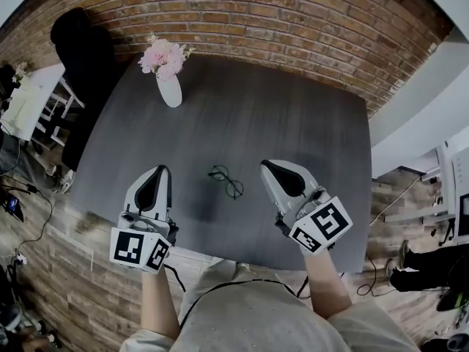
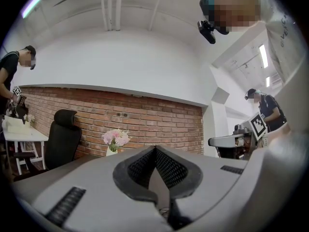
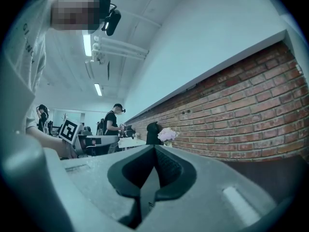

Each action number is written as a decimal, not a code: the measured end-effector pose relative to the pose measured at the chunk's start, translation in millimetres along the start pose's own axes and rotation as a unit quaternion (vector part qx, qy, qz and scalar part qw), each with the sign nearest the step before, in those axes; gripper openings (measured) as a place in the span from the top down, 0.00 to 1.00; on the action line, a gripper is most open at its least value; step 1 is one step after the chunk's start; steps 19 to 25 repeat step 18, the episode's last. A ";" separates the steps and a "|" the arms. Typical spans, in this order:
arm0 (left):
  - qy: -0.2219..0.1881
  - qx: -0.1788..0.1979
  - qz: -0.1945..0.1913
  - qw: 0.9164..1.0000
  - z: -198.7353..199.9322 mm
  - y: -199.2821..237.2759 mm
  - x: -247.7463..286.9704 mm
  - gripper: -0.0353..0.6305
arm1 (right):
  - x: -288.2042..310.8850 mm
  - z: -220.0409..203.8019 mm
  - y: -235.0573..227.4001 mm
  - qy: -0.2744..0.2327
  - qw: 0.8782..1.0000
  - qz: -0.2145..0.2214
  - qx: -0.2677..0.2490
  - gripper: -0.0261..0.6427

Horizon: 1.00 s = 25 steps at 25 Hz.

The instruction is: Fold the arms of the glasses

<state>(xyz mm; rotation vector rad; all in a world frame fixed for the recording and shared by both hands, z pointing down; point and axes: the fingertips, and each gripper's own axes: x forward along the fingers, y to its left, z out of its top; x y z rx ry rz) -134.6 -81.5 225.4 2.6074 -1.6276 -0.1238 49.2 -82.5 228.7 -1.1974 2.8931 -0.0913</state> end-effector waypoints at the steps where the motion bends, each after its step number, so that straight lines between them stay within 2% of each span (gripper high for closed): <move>1: 0.000 0.000 0.001 1.000 -0.2 -0.1 -0.1 0.95 | -0.7 -0.3 -0.2 0.000 1.000 0.000 0.000 0.96; 25: -0.002 0.004 0.013 1.000 1.2 -16.4 -17.0 0.95 | -23.1 -3.2 9.1 0.002 1.000 0.012 -0.003 0.96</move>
